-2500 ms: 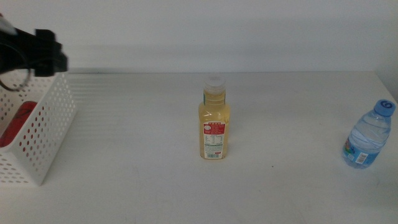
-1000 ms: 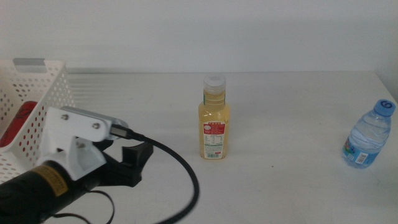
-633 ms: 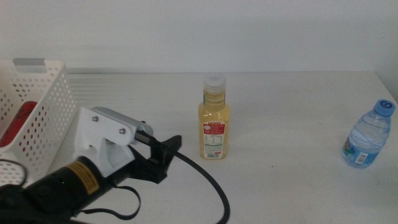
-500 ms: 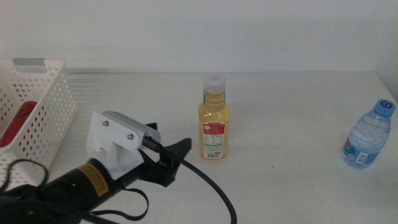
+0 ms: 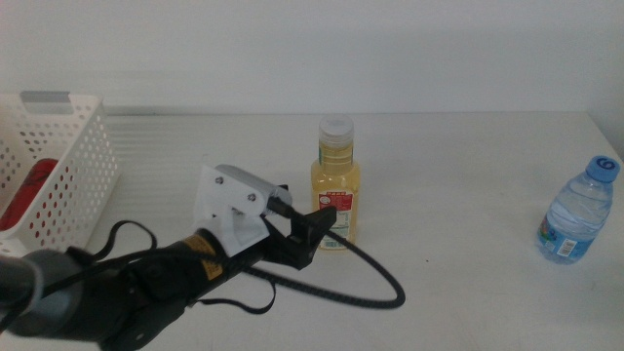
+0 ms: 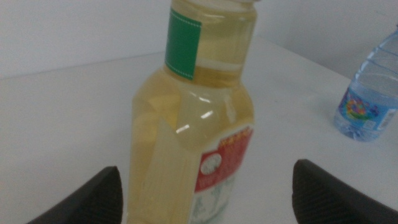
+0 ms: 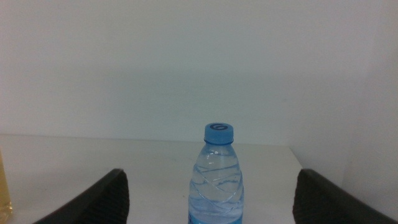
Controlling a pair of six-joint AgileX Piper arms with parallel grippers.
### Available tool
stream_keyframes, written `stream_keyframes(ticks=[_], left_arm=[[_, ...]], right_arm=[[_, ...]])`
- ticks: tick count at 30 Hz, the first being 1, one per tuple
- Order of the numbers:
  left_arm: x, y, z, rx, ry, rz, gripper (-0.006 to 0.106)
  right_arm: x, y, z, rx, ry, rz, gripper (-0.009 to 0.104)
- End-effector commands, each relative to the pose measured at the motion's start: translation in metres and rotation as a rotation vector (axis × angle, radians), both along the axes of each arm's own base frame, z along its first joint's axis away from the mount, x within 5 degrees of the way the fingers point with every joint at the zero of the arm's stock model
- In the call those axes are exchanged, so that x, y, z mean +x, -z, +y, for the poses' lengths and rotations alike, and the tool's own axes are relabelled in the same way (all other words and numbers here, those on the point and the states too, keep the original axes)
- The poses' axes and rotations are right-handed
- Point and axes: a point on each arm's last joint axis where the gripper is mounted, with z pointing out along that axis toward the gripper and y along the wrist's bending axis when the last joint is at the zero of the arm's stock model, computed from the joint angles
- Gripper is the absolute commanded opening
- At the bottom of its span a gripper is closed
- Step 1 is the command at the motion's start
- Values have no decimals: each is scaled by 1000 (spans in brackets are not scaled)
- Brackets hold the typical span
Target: Use arms to grab the bottles and put them into the dustbin to the left of the table.
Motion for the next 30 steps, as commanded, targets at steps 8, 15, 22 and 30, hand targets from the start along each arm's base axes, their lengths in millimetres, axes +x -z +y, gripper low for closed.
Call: stream_keyframes(ticks=[8,15,22,30], left_arm=[[25,-19,-19,-117,32,-73,89],[31,-16,-37,-109,2,-46,89],[39,-10,-48,-95,-54,-47,89],[50,-4,-53,-67,-74,-82,89]], right_arm=[[-4,-11,0,-16,10,-110,76],[-4,-11,0,-16,10,-110,76],[-4,-11,0,-16,10,-111,76],[-4,-11,0,-16,10,-111,76]])
